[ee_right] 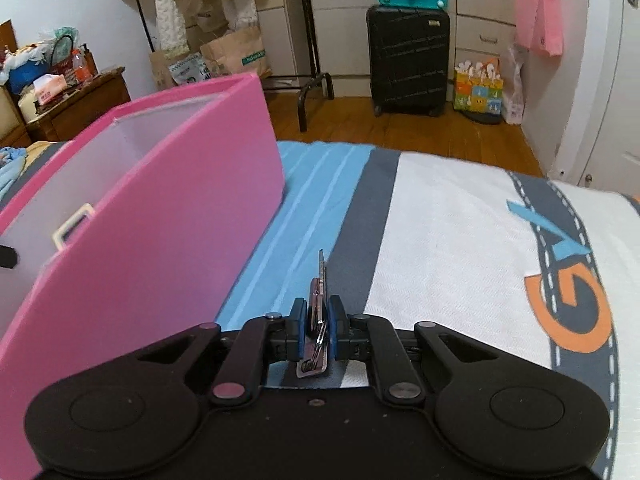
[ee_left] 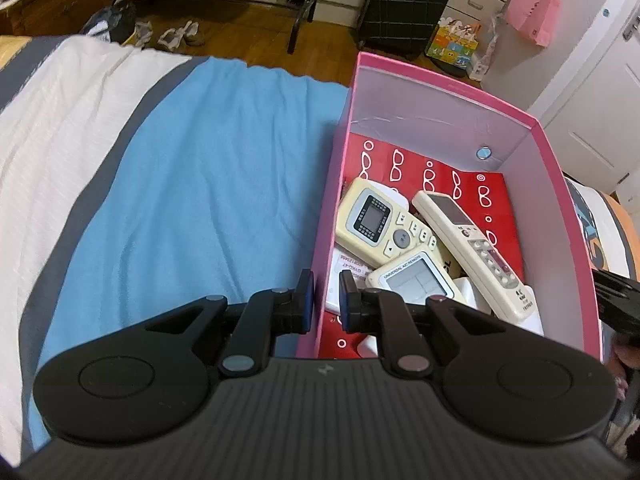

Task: Organize rigid objects
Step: 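Grasp the silver keys on the bed with the right gripper, then carry the keys into the pink box and open the right gripper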

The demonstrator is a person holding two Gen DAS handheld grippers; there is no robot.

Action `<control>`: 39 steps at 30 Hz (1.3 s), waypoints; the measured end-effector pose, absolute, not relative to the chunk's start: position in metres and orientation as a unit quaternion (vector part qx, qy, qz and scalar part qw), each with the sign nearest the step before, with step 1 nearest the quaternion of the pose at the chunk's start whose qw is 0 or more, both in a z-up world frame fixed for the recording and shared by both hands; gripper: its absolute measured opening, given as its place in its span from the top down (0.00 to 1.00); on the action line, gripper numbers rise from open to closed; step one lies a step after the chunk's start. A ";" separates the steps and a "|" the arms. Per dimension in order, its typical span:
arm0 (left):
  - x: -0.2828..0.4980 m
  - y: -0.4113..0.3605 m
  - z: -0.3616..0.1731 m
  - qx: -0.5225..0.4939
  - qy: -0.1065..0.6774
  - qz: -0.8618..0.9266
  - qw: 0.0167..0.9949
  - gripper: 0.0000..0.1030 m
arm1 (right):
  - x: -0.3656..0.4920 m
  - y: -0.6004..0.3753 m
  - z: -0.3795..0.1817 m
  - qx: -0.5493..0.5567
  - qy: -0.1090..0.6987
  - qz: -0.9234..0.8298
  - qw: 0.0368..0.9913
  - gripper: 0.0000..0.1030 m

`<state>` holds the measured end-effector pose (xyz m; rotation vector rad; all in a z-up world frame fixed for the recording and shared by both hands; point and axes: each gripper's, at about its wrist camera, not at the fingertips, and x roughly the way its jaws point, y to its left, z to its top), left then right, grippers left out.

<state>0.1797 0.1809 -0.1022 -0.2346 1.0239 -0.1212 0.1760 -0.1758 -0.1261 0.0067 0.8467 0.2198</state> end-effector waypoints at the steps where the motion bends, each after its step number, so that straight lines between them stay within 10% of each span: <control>1: 0.180 0.182 -0.104 -0.116 0.491 -0.056 0.861 0.88 | 0.174 -0.173 -0.121 -0.010 0.415 0.104 0.904 0.88; 25: 0.180 0.179 -0.104 -0.111 0.491 -0.048 0.863 0.88 | 0.113 -0.117 0.013 -0.036 0.385 0.170 0.906 0.88; 39: 0.180 0.179 -0.105 -0.113 0.493 -0.053 0.861 0.88 | 0.164 -0.058 -0.027 -0.058 0.404 0.192 0.893 0.87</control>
